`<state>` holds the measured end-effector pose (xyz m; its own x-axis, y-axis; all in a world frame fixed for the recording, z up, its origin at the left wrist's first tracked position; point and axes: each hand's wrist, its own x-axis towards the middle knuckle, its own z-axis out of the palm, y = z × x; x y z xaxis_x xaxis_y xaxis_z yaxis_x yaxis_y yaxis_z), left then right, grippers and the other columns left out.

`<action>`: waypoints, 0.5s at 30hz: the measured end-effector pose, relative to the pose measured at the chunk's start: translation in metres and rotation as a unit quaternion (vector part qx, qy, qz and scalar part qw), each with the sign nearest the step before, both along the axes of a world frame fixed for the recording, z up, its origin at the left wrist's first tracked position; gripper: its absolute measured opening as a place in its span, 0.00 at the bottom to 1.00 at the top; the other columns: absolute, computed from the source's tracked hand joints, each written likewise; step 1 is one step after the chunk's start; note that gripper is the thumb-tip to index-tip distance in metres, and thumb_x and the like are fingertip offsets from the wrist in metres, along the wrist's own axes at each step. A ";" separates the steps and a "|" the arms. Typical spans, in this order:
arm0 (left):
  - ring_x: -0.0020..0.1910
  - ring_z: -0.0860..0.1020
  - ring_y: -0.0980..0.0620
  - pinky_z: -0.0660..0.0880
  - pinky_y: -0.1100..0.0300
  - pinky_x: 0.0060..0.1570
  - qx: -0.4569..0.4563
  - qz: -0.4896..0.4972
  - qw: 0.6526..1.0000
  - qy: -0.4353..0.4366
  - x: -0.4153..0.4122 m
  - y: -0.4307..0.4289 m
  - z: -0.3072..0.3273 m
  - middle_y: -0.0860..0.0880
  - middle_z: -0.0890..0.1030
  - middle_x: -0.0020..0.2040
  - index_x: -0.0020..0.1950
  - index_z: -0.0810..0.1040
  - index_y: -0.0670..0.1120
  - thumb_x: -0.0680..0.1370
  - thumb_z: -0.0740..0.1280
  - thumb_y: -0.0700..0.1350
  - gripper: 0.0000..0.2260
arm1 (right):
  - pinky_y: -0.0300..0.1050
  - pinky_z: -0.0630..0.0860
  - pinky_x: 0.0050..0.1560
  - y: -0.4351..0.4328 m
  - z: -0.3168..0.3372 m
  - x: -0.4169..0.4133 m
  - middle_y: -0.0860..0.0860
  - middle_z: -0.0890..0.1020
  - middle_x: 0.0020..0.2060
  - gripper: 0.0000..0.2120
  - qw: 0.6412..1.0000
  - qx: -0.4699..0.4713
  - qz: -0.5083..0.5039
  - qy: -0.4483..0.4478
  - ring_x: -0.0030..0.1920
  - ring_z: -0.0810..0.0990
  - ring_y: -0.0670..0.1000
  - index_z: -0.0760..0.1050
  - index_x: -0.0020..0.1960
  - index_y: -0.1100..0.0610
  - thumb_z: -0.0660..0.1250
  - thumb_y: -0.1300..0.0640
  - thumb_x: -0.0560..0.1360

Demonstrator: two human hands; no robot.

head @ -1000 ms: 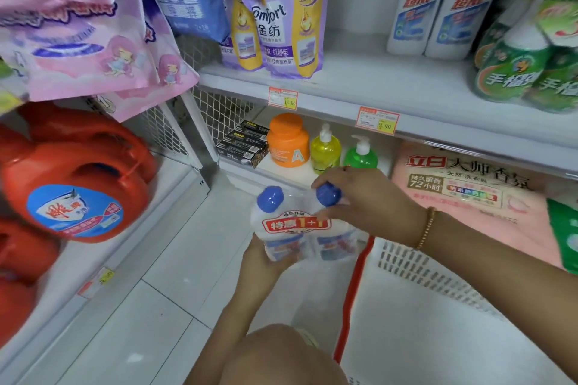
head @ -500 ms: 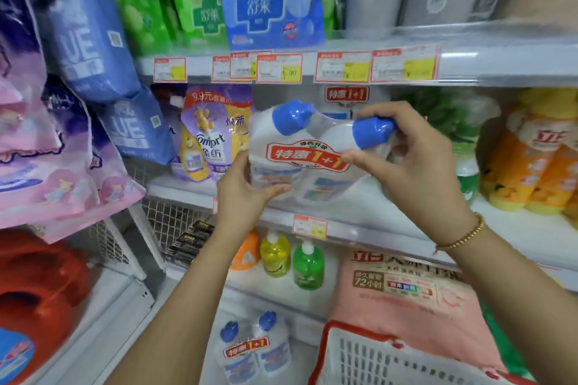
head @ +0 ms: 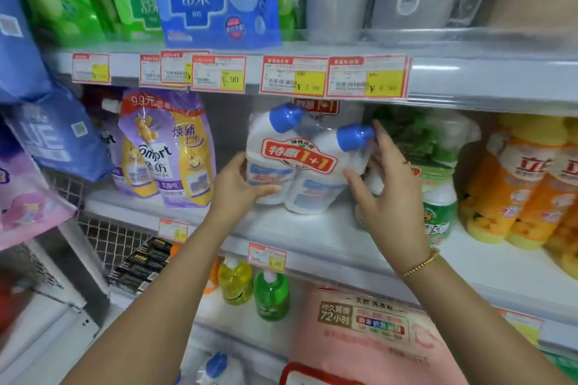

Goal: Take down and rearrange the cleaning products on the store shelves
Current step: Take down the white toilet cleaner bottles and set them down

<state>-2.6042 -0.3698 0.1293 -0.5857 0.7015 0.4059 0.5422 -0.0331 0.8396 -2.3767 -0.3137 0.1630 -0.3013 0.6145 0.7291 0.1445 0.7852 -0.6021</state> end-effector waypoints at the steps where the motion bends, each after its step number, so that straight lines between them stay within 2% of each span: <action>1: 0.47 0.80 0.56 0.75 0.66 0.46 -0.010 -0.002 1.000 -0.008 -0.004 0.005 0.000 0.52 0.81 0.50 0.58 0.75 0.45 0.64 0.80 0.41 0.26 | 0.38 0.68 0.65 0.003 -0.010 0.001 0.48 0.71 0.65 0.31 1.000 -0.006 0.005 -0.010 0.64 0.72 0.47 0.60 0.74 0.54 0.68 0.60 0.75; 3: 0.48 0.80 0.55 0.75 0.66 0.46 -0.020 -0.009 0.999 -0.029 -0.010 0.015 -0.002 0.52 0.81 0.51 0.58 0.75 0.45 0.65 0.80 0.42 0.25 | 0.32 0.66 0.61 0.007 -0.035 0.004 0.49 0.73 0.62 0.26 0.997 0.005 0.001 -0.075 0.59 0.73 0.46 0.64 0.72 0.55 0.66 0.60 0.75; 5: 0.49 0.81 0.53 0.77 0.62 0.49 -0.021 -0.017 0.999 -0.047 -0.014 0.027 -0.006 0.50 0.82 0.53 0.58 0.76 0.44 0.65 0.79 0.41 0.23 | 0.30 0.63 0.56 0.013 -0.060 0.006 0.51 0.76 0.60 0.21 0.982 0.006 -0.002 -0.189 0.57 0.74 0.49 0.69 0.68 0.56 0.65 0.57 0.75; 7: 0.50 0.81 0.51 0.78 0.55 0.54 -0.026 -0.020 0.998 -0.058 -0.014 0.040 -0.010 0.48 0.83 0.53 0.57 0.77 0.42 0.66 0.79 0.41 0.21 | 0.35 0.65 0.54 0.020 -0.077 0.005 0.53 0.77 0.58 0.16 0.951 -0.033 -0.003 -0.307 0.57 0.76 0.53 0.73 0.64 0.56 0.62 0.53 0.77; 9: 0.47 0.81 0.54 0.78 0.62 0.49 -0.022 -0.023 0.997 -0.073 -0.013 0.052 -0.013 0.49 0.82 0.52 0.56 0.78 0.42 0.67 0.78 0.40 0.19 | 0.45 0.70 0.50 0.026 -0.088 0.001 0.54 0.80 0.49 0.17 0.926 -0.034 -0.003 -0.376 0.51 0.78 0.55 0.78 0.52 0.58 0.57 0.48 0.77; 11: 0.42 0.80 0.62 0.75 0.73 0.39 -0.009 -0.027 0.996 -0.087 -0.010 0.064 -0.016 0.51 0.81 0.49 0.56 0.78 0.42 0.68 0.77 0.39 0.18 | 0.48 0.73 0.40 0.028 -0.094 -0.002 0.55 0.79 0.39 0.18 0.931 -0.004 -0.013 -0.366 0.41 0.79 0.56 0.77 0.42 0.59 0.54 0.48 0.75; 12: 0.41 0.79 0.64 0.74 0.75 0.37 0.000 -0.032 0.995 -0.090 -0.009 0.069 -0.017 0.51 0.81 0.49 0.56 0.78 0.41 0.68 0.77 0.38 0.18 | 0.46 0.73 0.35 0.029 -0.098 -0.003 0.54 0.78 0.35 0.18 0.935 0.030 -0.031 -0.352 0.37 0.78 0.55 0.76 0.39 0.58 0.54 0.48 0.75; 15: 0.39 0.81 0.67 0.77 0.72 0.39 0.014 -0.055 0.994 -0.089 -0.012 0.082 -0.018 0.51 0.82 0.48 0.55 0.78 0.42 0.68 0.76 0.36 0.17 | 0.39 0.65 0.24 0.024 -0.102 -0.003 0.51 0.75 0.27 0.17 0.932 0.124 -0.101 -0.325 0.27 0.76 0.52 0.73 0.34 0.56 0.54 0.48 0.74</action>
<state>-2.6162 -0.2876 0.1114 -0.5702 0.7553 0.3230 0.3760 -0.1097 0.9201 -2.3801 -0.2895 0.0607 -0.6258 0.5438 0.5592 0.5750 0.8060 -0.1404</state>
